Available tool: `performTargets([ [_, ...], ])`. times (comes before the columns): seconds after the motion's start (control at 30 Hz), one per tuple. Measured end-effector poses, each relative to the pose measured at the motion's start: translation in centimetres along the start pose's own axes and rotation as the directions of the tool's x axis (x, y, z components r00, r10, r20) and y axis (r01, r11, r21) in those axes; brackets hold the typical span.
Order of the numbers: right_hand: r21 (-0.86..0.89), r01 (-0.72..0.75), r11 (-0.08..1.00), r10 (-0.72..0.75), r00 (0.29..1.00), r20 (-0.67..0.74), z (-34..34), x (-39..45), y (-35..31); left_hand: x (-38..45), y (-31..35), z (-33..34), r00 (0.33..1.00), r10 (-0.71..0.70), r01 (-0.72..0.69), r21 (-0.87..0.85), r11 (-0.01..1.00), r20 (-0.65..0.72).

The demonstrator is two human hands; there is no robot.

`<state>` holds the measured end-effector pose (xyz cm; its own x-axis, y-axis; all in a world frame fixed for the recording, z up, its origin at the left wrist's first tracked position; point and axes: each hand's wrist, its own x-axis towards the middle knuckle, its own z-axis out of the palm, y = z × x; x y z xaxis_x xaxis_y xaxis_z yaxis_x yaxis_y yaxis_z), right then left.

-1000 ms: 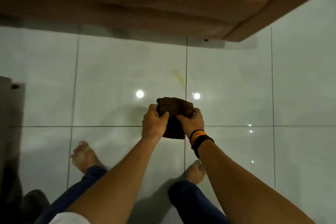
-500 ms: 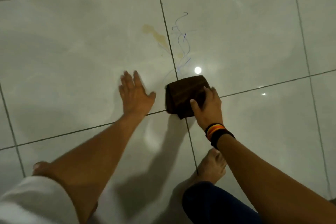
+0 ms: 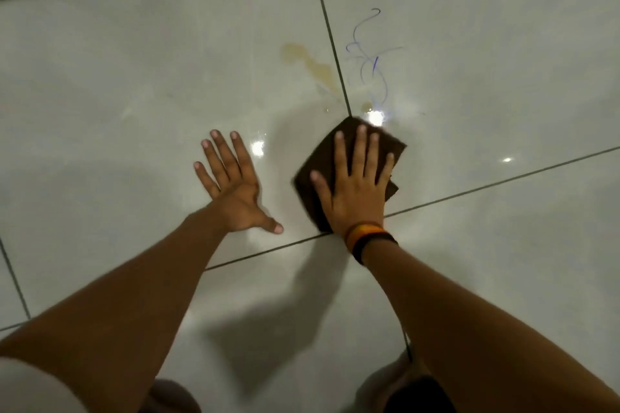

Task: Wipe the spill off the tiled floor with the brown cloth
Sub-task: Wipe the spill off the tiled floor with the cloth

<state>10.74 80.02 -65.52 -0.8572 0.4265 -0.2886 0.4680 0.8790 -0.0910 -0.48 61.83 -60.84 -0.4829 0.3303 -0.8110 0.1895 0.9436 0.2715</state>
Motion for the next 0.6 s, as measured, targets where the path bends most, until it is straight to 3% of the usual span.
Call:
performTargets([
  [0.07,-0.043,0.17,0.984,-0.166,0.982,0.088,0.1,-3.1,2.7,-0.5,0.6,-0.5,1.0,-0.023,0.023,-0.013,1.0,0.021],
  [0.13,-0.056,0.156,0.986,-0.146,0.977,0.153,-0.6,-5.0,6.0,-0.6,1.0,-0.8,0.997,-0.055,0.055,-0.002,0.998,0.046],
  [0.2,-0.059,0.034,0.998,-0.024,0.986,0.165,-1.6,-3.8,7.8,-0.5,1.1,-0.8,0.996,-0.077,0.078,-0.001,0.997,0.05],
  [0.27,-0.013,-0.193,0.981,0.193,0.975,0.113,-2.1,-0.3,6.8,-0.3,0.9,-0.7,0.996,-0.074,0.074,-0.009,0.997,0.041],
  [0.33,0.104,-0.431,0.896,0.429,0.902,0.04,-2.1,4.2,3.8,-0.1,0.7,-0.4,0.997,-0.073,0.074,-0.009,0.997,0.034],
  [0.4,0.141,-0.536,0.832,0.538,0.842,0.022,-2.2,6.9,0.7,0.2,0.6,-0.4,0.996,-0.082,0.082,-0.002,0.997,0.044],
  [0.43,0.105,-0.489,0.866,0.49,0.872,0.017,-2.1,6.9,0.2,0.2,0.6,-0.4,0.995,-0.084,0.084,-0.001,0.996,0.047],
  [0.5,-0.025,-0.205,0.978,0.206,0.978,0.024,-2.1,5.0,1.7,0.3,0.6,-0.4,0.995,-0.09,0.09,0.0,0.996,0.051],
  [0.57,-0.087,0.098,0.991,-0.088,0.989,0.116,-2.6,2.6,5.7,0.3,0.8,-0.6,0.992,-0.105,0.105,-0.005,0.994,0.068],
  [0.6,-0.094,0.162,0.982,-0.144,0.975,0.17,-3.1,1.8,7.7,0.2,0.8,-0.6,0.991,-0.108,0.109,-0.006,0.994,0.078],
])
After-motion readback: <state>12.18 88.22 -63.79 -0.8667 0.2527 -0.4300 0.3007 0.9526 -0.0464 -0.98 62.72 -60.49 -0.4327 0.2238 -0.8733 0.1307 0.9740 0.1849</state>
